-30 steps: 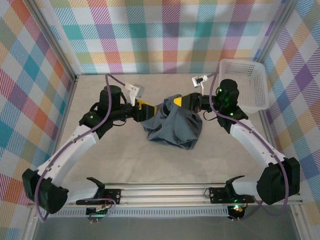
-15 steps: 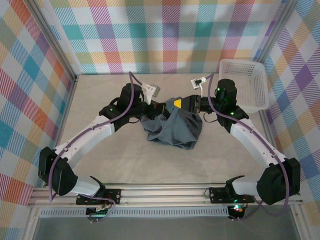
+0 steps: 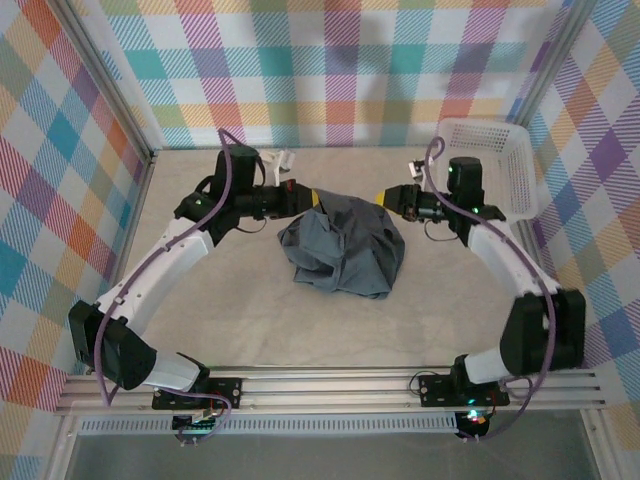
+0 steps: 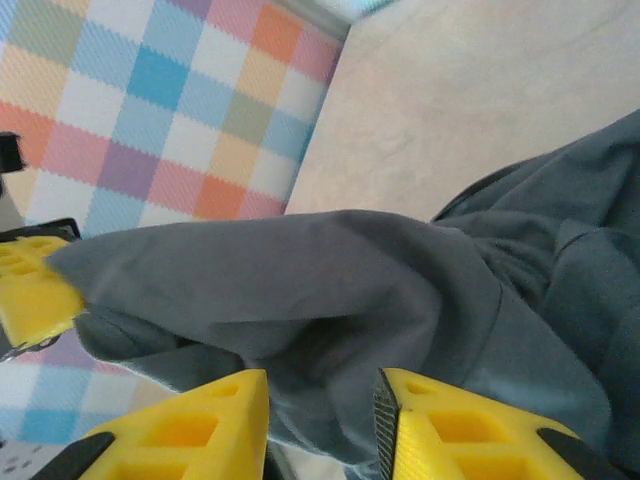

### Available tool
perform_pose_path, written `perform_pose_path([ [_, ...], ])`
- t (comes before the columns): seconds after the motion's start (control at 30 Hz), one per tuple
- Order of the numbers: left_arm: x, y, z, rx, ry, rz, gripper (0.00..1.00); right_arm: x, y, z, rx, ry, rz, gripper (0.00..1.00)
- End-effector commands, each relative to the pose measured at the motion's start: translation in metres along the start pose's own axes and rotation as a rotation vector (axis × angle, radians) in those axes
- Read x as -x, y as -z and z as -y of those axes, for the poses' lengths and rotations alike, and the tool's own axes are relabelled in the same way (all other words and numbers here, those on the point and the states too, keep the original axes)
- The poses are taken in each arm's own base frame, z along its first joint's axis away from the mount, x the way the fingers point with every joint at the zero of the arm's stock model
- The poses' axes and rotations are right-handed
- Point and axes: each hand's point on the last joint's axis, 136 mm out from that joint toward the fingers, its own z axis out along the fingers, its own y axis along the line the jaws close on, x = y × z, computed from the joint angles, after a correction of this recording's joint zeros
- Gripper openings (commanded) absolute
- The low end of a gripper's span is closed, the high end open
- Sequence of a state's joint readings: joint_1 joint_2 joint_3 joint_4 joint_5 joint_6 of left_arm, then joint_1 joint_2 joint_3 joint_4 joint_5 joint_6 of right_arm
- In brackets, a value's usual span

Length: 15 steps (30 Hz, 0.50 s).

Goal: Fold the inside-out t-shirt

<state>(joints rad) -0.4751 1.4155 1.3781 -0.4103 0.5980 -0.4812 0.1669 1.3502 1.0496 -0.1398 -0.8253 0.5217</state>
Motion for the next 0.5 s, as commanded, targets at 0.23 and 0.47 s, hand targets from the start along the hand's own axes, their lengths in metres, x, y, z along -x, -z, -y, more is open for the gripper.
perform_pose_path([
  [0.23, 0.002, -0.003, 0.016, -0.073, 0.046, -0.035, 0.00, -0.045, -0.032, -0.059, -0.322, 0.509, 0.166, 0.43],
  [0.47, -0.006, -0.001, 0.019, -0.088, 0.030, -0.074, 0.00, -0.038, -0.074, -0.058, -0.299, 0.911, 0.066, 0.42],
])
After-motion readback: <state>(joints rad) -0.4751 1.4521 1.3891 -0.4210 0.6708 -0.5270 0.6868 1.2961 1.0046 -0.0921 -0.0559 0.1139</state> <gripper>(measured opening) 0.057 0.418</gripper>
